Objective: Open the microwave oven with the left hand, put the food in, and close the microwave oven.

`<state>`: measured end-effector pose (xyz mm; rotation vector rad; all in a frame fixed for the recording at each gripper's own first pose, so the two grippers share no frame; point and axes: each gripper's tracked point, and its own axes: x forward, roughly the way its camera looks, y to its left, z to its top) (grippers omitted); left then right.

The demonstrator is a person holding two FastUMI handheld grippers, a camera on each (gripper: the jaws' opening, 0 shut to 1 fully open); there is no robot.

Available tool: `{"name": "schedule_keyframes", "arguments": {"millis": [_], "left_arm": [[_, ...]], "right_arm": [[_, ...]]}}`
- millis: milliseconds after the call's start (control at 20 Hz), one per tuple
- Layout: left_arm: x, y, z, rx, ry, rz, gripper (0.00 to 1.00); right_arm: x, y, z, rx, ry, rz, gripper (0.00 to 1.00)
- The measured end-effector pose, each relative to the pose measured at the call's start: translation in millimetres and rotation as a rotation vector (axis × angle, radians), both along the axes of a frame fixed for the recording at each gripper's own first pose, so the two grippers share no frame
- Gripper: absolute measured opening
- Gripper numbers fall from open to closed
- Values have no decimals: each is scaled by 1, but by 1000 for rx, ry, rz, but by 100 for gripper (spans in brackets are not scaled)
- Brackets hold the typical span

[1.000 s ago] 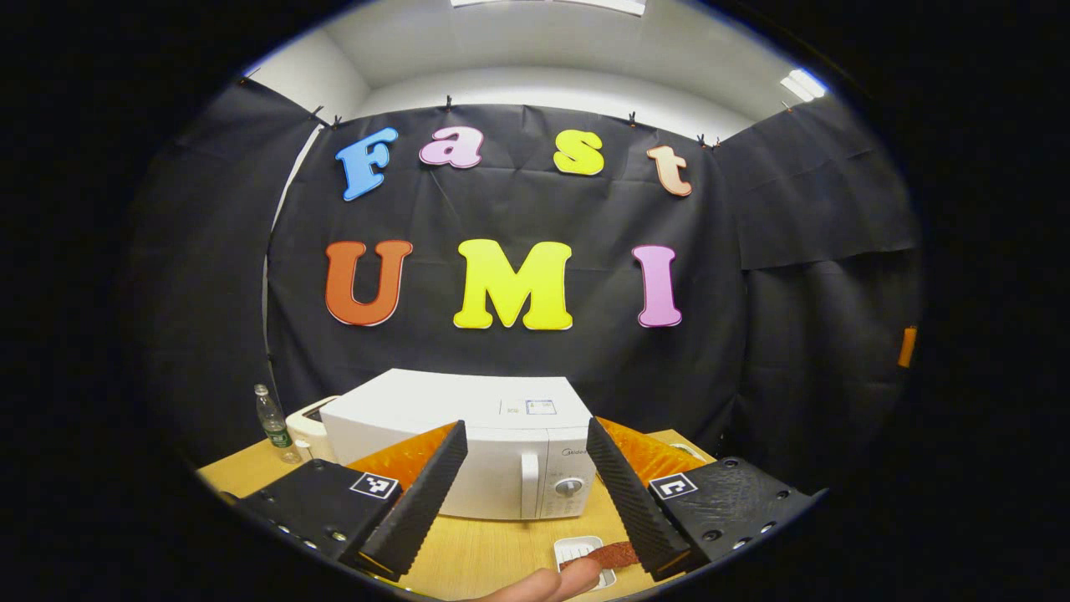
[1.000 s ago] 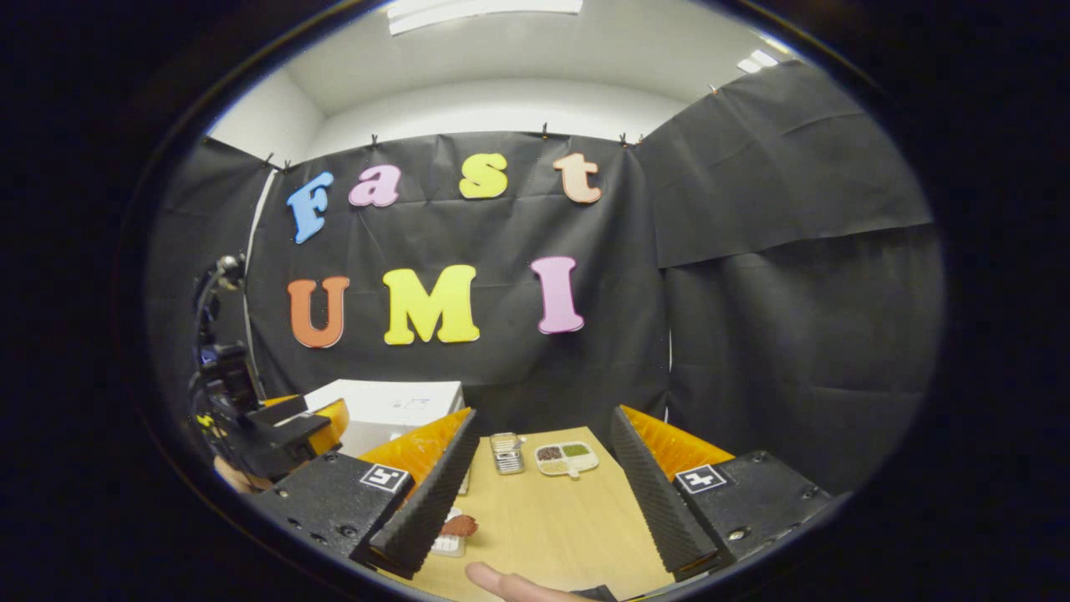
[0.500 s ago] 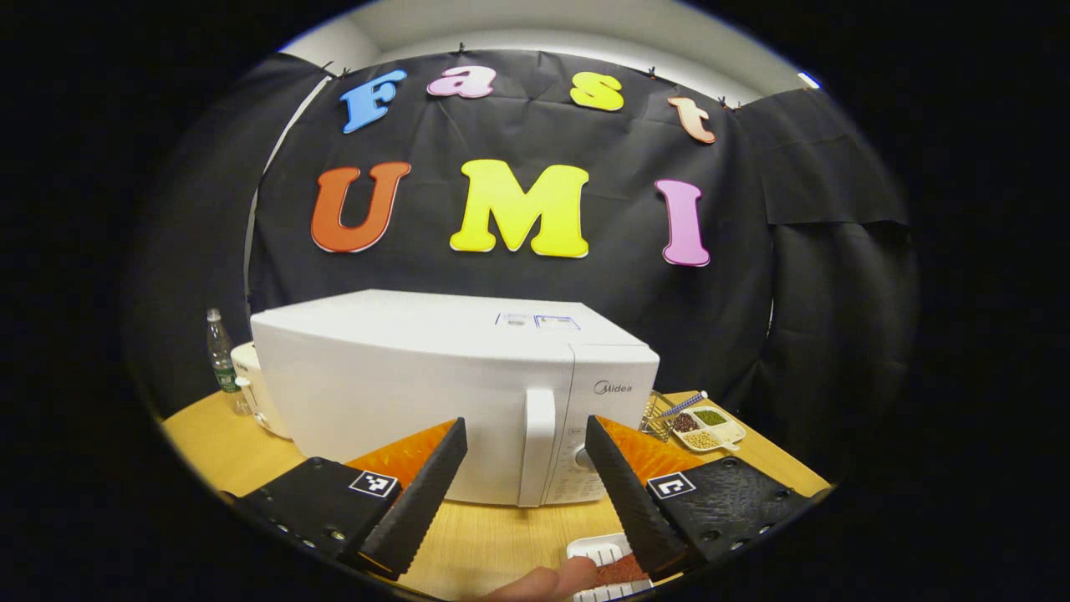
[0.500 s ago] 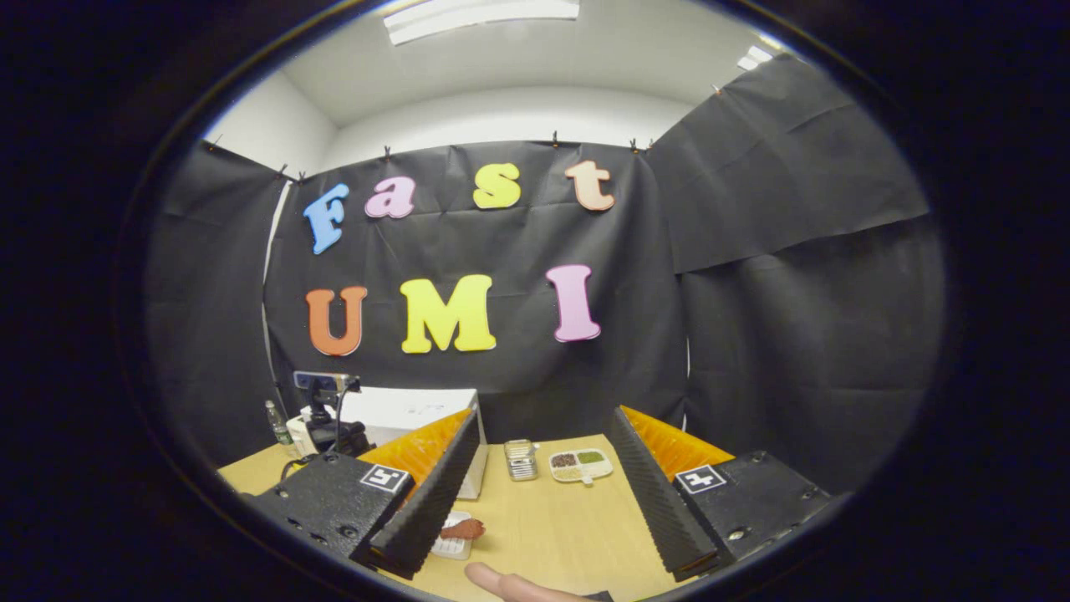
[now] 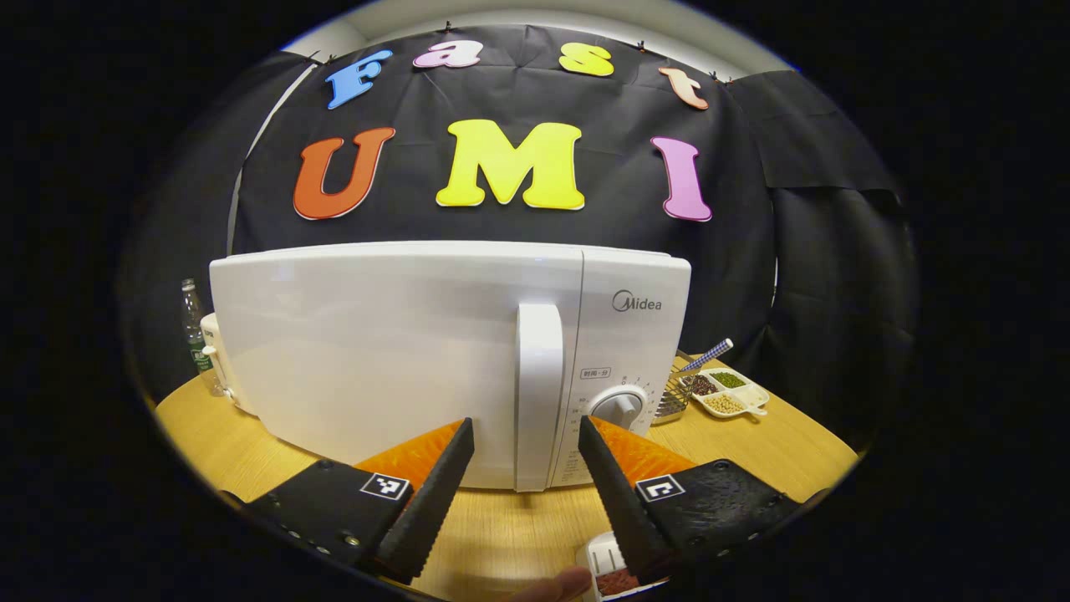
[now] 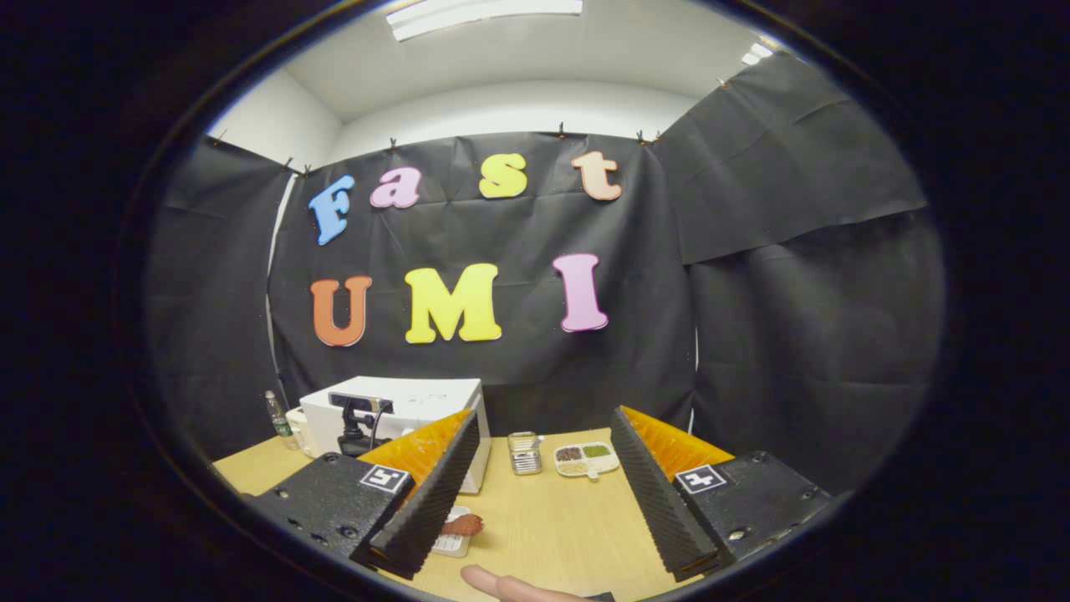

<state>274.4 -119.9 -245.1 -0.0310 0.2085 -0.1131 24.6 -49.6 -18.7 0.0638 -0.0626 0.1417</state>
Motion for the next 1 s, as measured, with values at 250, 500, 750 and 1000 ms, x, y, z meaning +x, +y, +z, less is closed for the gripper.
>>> {"name": "schedule_keyframes", "arguments": {"millis": [250, 500, 750, 1000], "left_arm": [[13, -4, -15, -163, 48, -17, 43], [15, -6, -19, -47, 20, 12, 32], [12, 0, -26, 8, 36, 80, 12], [14, -2, -29, 11, 60, 48, 10]], "right_arm": [[8, 8, -17, -34, 27, 22, 100], [10, 0, -28, -44, 43, 14, 95], [5, -18, -36, -41, 51, -15, 100], [-7, -33, -40, -48, 73, -46, 100]]}}
